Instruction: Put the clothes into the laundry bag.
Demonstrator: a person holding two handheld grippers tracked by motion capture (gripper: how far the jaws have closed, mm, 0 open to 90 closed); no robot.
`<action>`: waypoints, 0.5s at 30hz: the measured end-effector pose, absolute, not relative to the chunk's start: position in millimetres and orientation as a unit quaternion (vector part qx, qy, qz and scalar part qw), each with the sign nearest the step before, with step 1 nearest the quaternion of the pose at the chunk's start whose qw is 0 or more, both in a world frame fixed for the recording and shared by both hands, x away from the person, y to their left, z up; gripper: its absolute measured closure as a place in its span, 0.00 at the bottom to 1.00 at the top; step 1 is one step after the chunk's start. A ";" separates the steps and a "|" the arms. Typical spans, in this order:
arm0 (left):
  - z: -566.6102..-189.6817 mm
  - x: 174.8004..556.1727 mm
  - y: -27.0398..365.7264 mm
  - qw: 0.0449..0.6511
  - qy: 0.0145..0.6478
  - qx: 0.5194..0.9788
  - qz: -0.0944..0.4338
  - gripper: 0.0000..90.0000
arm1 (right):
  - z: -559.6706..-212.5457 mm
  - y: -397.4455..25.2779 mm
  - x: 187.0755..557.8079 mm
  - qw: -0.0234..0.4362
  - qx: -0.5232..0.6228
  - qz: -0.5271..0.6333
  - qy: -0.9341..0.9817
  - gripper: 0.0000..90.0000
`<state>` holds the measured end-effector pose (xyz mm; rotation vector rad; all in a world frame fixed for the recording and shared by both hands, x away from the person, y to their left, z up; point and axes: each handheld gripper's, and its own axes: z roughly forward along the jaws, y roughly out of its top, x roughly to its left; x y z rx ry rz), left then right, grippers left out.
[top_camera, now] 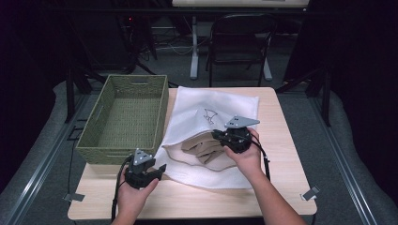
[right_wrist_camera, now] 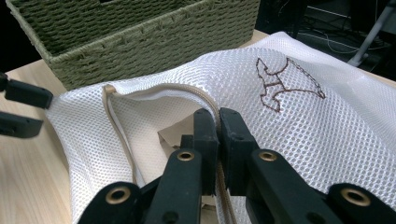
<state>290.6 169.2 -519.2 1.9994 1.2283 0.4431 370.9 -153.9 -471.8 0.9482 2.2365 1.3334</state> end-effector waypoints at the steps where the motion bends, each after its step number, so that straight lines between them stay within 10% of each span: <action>1: -519.1 290.6 171.1 0.366 0.479 0.779 0.173 0.56 | -472.6 -153.4 370.8 0.183 0.338 0.474 0.792 0.96; 15: -534.7 302.0 179.7 0.349 0.498 0.776 0.165 0.66 | -475.9 -152.8 370.4 0.184 0.338 0.465 0.797 0.96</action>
